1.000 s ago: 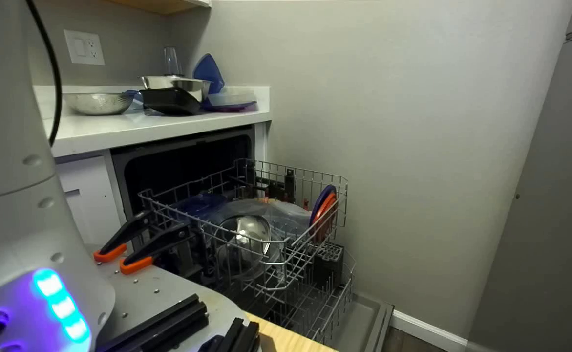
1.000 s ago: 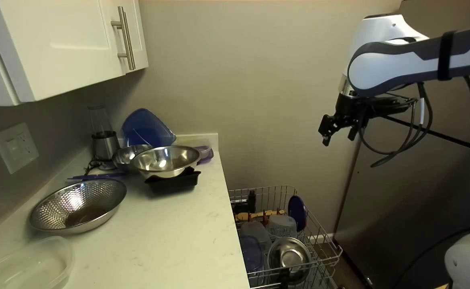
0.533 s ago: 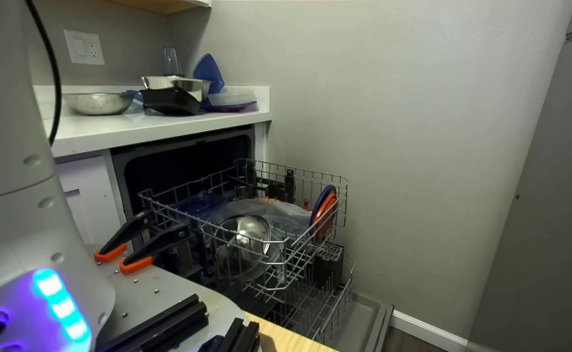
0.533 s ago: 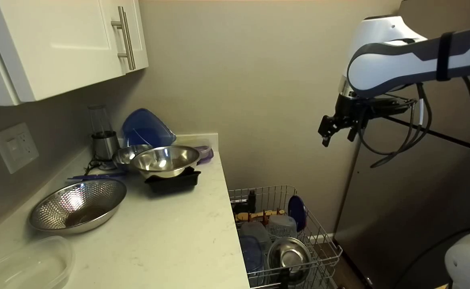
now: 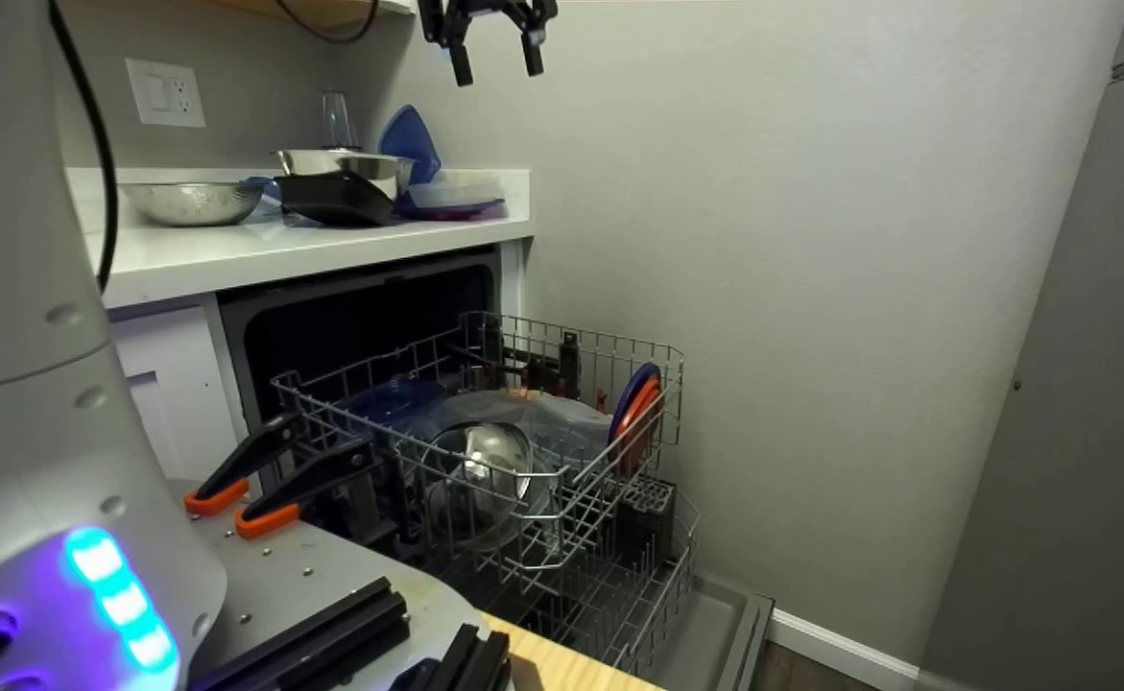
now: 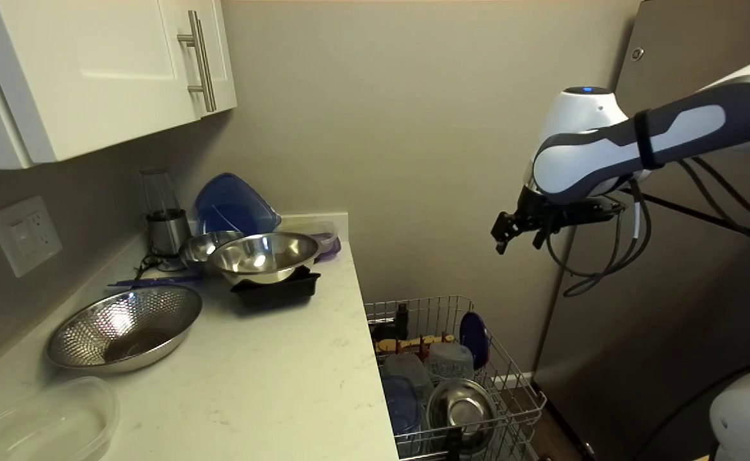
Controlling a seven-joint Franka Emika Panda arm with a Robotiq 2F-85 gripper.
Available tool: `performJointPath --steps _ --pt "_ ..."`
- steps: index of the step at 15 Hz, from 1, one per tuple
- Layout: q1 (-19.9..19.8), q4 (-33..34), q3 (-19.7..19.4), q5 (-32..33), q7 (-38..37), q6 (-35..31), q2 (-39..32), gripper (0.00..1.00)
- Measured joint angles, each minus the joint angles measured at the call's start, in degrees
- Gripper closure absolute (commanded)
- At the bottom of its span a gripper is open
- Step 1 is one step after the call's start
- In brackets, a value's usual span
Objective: Remove one blue lid from the dishwasher
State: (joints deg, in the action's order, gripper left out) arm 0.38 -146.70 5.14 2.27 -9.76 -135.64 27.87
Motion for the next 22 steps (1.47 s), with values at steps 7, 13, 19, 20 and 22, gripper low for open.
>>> performJointPath --steps 7,13,19,20,22 --pt "6.6 -0.81 -2.21 -13.0 6.46 -17.51 -16.34 0.0" --pt "10.69 2.86 -1.23 -28.46 16.92 -21.13 -28.59 0.0" --pt "8.36 9.3 2.75 -36.05 23.41 -27.04 -39.69 0.0" --pt "8.31 10.31 2.87 -36.62 24.0 -27.62 -41.09 0.0" --pt "8.14 12.0 3.29 -37.66 24.78 -28.71 -43.29 0.0"
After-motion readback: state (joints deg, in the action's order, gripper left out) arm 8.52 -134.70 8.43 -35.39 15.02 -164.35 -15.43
